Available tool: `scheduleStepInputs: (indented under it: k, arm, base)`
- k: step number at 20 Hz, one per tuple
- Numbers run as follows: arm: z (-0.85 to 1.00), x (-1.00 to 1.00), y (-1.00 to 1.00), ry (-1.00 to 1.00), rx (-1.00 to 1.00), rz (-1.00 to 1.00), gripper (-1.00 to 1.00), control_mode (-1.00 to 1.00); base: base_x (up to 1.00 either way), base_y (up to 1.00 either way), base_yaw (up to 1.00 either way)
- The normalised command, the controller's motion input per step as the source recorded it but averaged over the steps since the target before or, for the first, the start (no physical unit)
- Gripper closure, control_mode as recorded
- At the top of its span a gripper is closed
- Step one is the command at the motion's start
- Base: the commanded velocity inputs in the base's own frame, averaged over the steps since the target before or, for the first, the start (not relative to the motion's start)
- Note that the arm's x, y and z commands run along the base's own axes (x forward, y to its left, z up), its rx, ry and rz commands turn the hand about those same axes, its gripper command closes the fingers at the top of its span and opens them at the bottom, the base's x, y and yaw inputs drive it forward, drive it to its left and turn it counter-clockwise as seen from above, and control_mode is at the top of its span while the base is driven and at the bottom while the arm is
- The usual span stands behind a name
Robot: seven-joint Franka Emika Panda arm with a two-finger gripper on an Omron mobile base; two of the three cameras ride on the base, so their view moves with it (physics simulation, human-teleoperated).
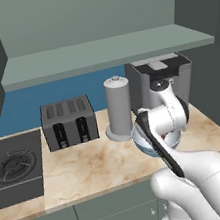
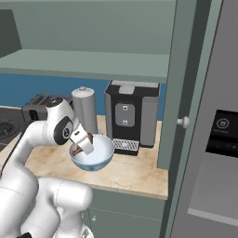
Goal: Retrieve the bowl from the cabinet, then place the raw meat into the bowl to avoid contamination.
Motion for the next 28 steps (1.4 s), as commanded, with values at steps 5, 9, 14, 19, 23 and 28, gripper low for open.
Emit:
scheduleStepInputs:
  k: [5, 9, 14, 19, 23, 28]
  arm:
    - [-0.16, 0.24, -0.04, 0.15, 0.00, 0.03, 1.00, -1.00]
    - [-0.29, 0.30, -0.05, 0.16, 0.00, 0.00, 1.00, -1.00]
    - [-0.19, 0.37, 0.00, 0.07, 0.00, 0.00, 1.00, -1.00]
    - [-0.01, 0.25, 0.00, 0.00, 0.00, 0.00, 1.00, -1.00]
    - [-0.04, 0.08, 0.00, 0.00, 0.00, 0.00, 1.00, -1.00]
    - [-0.14, 0.00, 0.00, 0.00, 0.00, 0.00, 1.00, -1.00]
  base:
    - [0.00, 0.00, 0.00]
    - [0.00, 0.00, 0.00]
    - [0.00, 0.00, 0.00]
    - [0.00, 0.00, 0.00]
    - [0.00, 0.00, 0.00]
    - [0.00, 0.00, 0.00]
